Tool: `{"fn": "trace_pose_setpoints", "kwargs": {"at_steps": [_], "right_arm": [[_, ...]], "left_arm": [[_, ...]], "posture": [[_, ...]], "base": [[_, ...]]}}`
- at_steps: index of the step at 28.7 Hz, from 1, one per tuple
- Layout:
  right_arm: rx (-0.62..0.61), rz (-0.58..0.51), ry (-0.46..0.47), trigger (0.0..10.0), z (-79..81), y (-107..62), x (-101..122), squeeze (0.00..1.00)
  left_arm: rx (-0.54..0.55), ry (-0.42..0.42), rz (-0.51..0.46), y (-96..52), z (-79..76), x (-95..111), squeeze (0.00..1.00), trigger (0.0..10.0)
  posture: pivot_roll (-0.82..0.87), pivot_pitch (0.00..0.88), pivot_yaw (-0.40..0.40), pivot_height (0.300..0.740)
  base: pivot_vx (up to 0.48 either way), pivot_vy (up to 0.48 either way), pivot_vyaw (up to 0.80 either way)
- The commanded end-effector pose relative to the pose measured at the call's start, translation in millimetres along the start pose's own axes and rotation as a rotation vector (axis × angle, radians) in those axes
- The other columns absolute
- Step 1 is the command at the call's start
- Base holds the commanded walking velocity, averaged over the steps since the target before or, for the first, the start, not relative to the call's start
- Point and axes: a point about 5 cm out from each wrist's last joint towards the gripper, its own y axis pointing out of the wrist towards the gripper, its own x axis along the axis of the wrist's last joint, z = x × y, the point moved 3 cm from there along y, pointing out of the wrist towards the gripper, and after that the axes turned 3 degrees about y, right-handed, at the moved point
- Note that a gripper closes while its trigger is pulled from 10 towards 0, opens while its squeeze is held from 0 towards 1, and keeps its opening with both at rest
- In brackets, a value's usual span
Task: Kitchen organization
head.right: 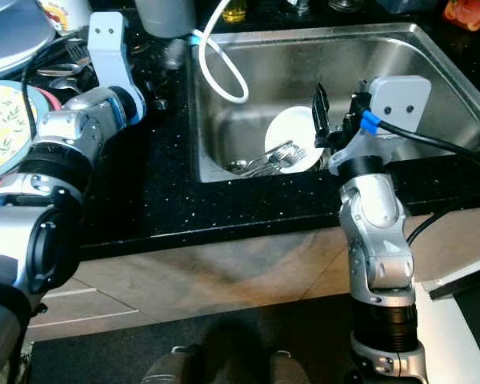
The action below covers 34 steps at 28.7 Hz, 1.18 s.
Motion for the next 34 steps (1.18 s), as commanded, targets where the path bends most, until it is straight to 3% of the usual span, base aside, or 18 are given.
{"fn": "trace_pose_setpoints", "kwargs": {"at_steps": [1,5,7,9,11,12,15,16,18,20,22,23,24,29,30,32,33,34], "right_arm": [[-0.008,-0.007,-0.005,10.0,-3.6,-4.3,3,0.00],[-0.015,-0.006,-0.004,10.0,-5.0,-5.4,2,0.00],[-0.020,-0.009,-0.003,10.0,-5.4,-5.0,3,0.00],[-0.021,-0.018,-0.004,10.0,-5.5,-2.9,4,0.00],[-0.020,-0.020,-0.004,10.0,-5.7,-1.9,4,0.00],[-0.019,-0.025,-0.006,10.0,-5.6,-0.6,5,0.00],[-0.018,-0.040,-0.014,10.0,-6.1,1.3,10,0.00],[-0.018,-0.040,-0.014,10.0,-6.1,1.3,10,0.00],[-0.020,-0.044,-0.020,10.0,-7.1,1.3,11,0.00],[-0.023,-0.046,-0.029,10.0,-8.4,0.2,12,0.00],[-0.026,-0.049,-0.038,10.0,-10.3,-0.2,13,0.00],[-0.026,-0.049,-0.038,10.0,-10.3,-0.2,13,0.00],[-0.026,-0.050,-0.041,10.0,-11.0,-0.3,14,0.00],[-0.025,-0.047,-0.058,10.0,-13.8,-0.8,14,0.00],[-0.029,-0.048,-0.064,10.0,-15.0,-0.8,14,0.00],[-0.037,-0.051,-0.066,10.0,-16.0,-0.6,15,0.00],[-0.037,-0.051,-0.066,10.0,-16.0,-0.6,15,0.00],[-0.054,-0.059,-0.073,10.0,-17.7,-0.1,16,0.00]], "left_arm": [[0.065,0.079,0.115,-3.8,16.3,-31,0.00,0.0],[0.146,0.198,0.077,-7.1,27.3,-24,0.00,0.0],[0.185,0.253,-0.083,-10.4,26.3,2,0.00,0.0],[0.155,0.266,-0.334,-18.4,11.4,39,0.00,0.0],[0.137,0.250,-0.402,-21.4,5.9,49,0.00,0.0],[0.101,0.230,-0.475,-25.5,-2.8,60,0.00,10.0],[-0.053,0.161,-0.586,-33.6,-32.4,75,0.00,10.0],[-0.053,0.161,-0.586,-33.6,-32.4,75,0.00,10.0],[-0.163,0.136,-0.595,-36.2,-51.7,73,0.00,10.0],[-0.366,0.114,-0.530,-39.1,-82.4,58,0.00,10.0],[-0.605,0.247,-0.371,-45.6,-118.9,25,0.00,10.0],[-0.605,0.247,-0.371,-45.6,-118.9,25,0.00,10.0],[-0.671,0.272,-0.356,-50.0,-131.0,18,0.00,10.0],[-0.718,0.274,-0.318,-46.8,-149.6,10,0.00,10.0],[-0.673,0.369,-0.305,-37.7,-153.5,3,0.00,10.0],[-0.614,0.459,-0.318,-30.8,-154.0,1,0.00,10.0],[-0.614,0.459,-0.318,-30.8,-154.0,1,0.00,10.0],[-0.489,0.434,-0.292,-16.8,-145.5,2,0.00,10.0]], "posture": [[0.08,0.284,0.040,0.740],[0.08,0.269,0.037,0.740],[0.08,0.257,0.035,0.740],[0.07,0.236,0.031,0.740],[0.07,0.233,0.031,0.740],[0.06,0.220,0.031,0.740],[0.05,0.204,0.032,0.740],[0.05,0.204,0.032,0.740],[0.03,0.189,0.034,0.740],[0.02,0.174,0.039,0.740],[0.01,0.164,0.046,0.740],[0.01,0.164,0.046,0.740],[0.01,0.162,0.046,0.740],[0.01,0.151,0.042,0.740],[0.01,0.145,0.039,0.740],[0.01,0.141,0.039,0.740],[0.01,0.141,0.039,0.740],[0.01,0.139,0.039,0.740]], "base": [[0.000,0.000,0.00],[0.000,0.000,0.00],[0.000,0.000,0.00],[0.000,0.000,0.00],[0.000,0.000,0.00],[0.000,0.000,0.00],[0.000,0.000,0.00],[0.000,0.000,0.00],[0.000,0.000,0.00],[0.000,0.000,0.00],[0.000,0.000,0.00],[0.000,0.000,0.00],[0.000,0.000,0.00],[0.000,0.000,0.00],[0.000,0.000,0.00],[0.000,0.000,0.00],[0.000,0.000,0.00],[0.000,0.000,0.00]]}}
